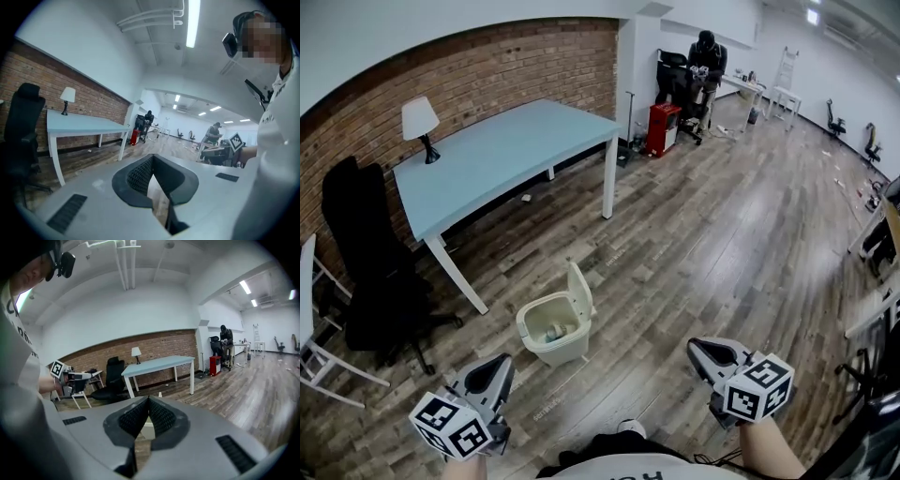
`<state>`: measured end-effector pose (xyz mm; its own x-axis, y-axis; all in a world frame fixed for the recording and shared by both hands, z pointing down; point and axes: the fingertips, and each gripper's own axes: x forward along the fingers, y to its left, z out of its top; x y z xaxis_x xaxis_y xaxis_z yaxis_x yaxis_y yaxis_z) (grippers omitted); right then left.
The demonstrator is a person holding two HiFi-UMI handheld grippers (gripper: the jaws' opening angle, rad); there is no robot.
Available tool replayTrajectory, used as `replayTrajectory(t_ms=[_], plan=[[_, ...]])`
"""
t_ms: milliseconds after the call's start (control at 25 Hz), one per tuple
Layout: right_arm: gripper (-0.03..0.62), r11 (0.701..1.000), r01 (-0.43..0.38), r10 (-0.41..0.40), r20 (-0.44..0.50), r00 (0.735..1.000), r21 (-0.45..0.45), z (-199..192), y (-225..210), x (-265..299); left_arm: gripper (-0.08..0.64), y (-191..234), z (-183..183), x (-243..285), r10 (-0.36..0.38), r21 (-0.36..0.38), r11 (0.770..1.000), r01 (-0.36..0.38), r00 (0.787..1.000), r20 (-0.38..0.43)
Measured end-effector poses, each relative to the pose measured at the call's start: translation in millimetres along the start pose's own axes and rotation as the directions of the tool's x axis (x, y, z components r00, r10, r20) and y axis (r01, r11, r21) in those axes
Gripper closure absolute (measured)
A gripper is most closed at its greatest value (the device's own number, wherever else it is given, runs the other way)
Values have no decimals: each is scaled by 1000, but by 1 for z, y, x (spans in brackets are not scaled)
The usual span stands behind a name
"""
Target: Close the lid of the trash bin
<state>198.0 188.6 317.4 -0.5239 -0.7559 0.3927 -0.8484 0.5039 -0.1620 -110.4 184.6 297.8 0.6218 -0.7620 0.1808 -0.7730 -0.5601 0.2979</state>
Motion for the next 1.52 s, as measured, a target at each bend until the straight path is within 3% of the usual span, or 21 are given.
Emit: replayTrajectory(t_ms=[80,160,320,640,960,1240,1520], plan=[[584,1000,-19,19,-28,999,-22,6,-27,2,554,-9,6,23,7,-97,995,-2,999,50],[584,998,-41,39,-45,998,-38,12,-50,4,554,-18,8,43,13,-144,990,-2,997,78],[584,995,-75,70,-67,995,-70,17,-86,9,554,-32,0,76,55,-75,996,-53,998,38],[584,992,-122,123,-42,992,18,16,-126,27,554,-59,-3,117,56,70,996,-53,998,-39],[584,989,-143,146,-87,985,43,6,-148,51,554,-43,-13,150,80,45,996,-77,994,-76],[584,988,-141,146,-91,985,54,23,-170,85,554,-11,-12,195,65,27,998,-62,991,-115],[584,986,-144,151,-98,984,81,37,-195,134,554,21,-2,247,43,89,996,-29,987,-157]])
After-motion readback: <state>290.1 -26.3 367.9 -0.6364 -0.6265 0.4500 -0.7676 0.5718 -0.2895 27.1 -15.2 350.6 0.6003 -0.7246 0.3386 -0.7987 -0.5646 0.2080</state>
